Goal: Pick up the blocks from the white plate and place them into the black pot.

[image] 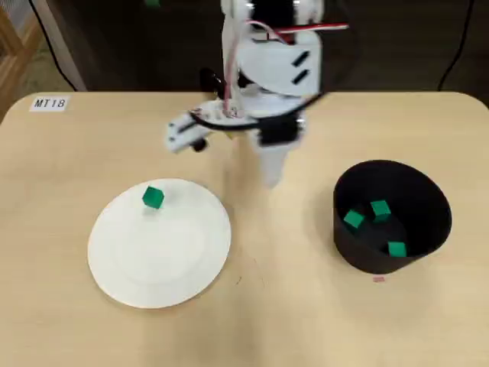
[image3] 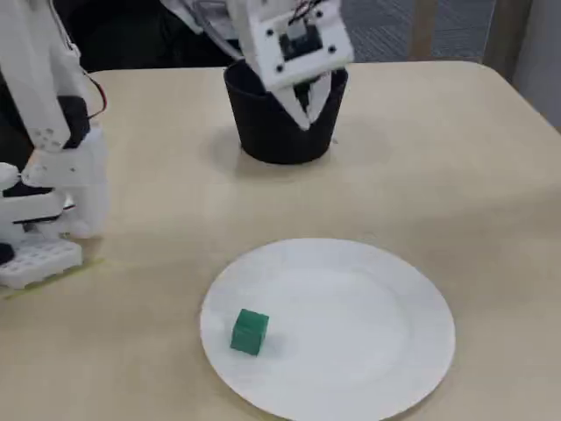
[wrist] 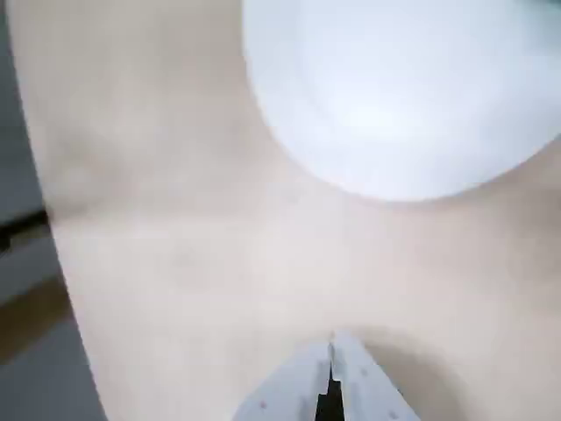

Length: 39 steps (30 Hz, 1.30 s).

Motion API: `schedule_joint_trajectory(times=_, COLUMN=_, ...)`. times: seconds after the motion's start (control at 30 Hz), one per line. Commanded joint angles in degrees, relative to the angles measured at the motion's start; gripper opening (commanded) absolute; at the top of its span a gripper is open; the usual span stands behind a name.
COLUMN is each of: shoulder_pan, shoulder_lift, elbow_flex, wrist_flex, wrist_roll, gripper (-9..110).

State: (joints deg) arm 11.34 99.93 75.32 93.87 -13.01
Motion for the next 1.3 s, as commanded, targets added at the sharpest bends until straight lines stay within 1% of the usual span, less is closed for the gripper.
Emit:
schedule_joint_trajectory(times=0.0, shoulder_pan=9.58, shoulder_lift=4.22, elbow_flex=3.78, wrist_flex=-0.35, wrist_roll=-2.55, gripper=-2)
schedule_joint_trajectory(times=0.1, shoulder_pan=14.85, shoulder_lift=11.25, elbow_flex=13.18, wrist_flex=-5.27, wrist_roll=-3.6, gripper=-2)
schedule_joint_trajectory(times=0.17, shoulder_pan=16.44, shoulder_lift=20.21, elbow_flex=23.29, wrist_flex=-11.6, wrist_roll=-2.72, gripper=-2)
schedule_joint_trajectory(times=0.23, shoulder_pan=17.31, shoulder_lift=28.04, elbow_flex=31.99, wrist_flex=-15.38, wrist_roll=-1.85, gripper=-2)
schedule_joint_trajectory(times=0.33, shoulder_pan=17.4, shoulder_lift=34.37, elbow_flex=40.61, wrist_flex=-16.96, wrist_roll=-1.14, gripper=-2)
schedule_joint_trajectory(times=0.43, shoulder_pan=17.67, shoulder_lift=36.39, elbow_flex=46.67, wrist_flex=-18.28, wrist_roll=-0.79, gripper=-2)
schedule_joint_trajectory(times=0.63, shoulder_pan=22.59, shoulder_lift=27.51, elbow_flex=47.2, wrist_flex=-18.81, wrist_roll=-3.16, gripper=-2)
schedule_joint_trajectory(times=0.9, shoulder_pan=31.46, shoulder_lift=16.35, elbow_flex=43.68, wrist_flex=-21.53, wrist_roll=-9.49, gripper=-2)
schedule_joint_trajectory(times=1.03, shoulder_pan=31.29, shoulder_lift=10.9, elbow_flex=40.17, wrist_flex=-23.03, wrist_roll=-11.6, gripper=-2)
schedule_joint_trajectory(times=1.27, shoulder_pan=27.95, shoulder_lift=7.56, elbow_flex=38.94, wrist_flex=-26.89, wrist_roll=-13.1, gripper=-2)
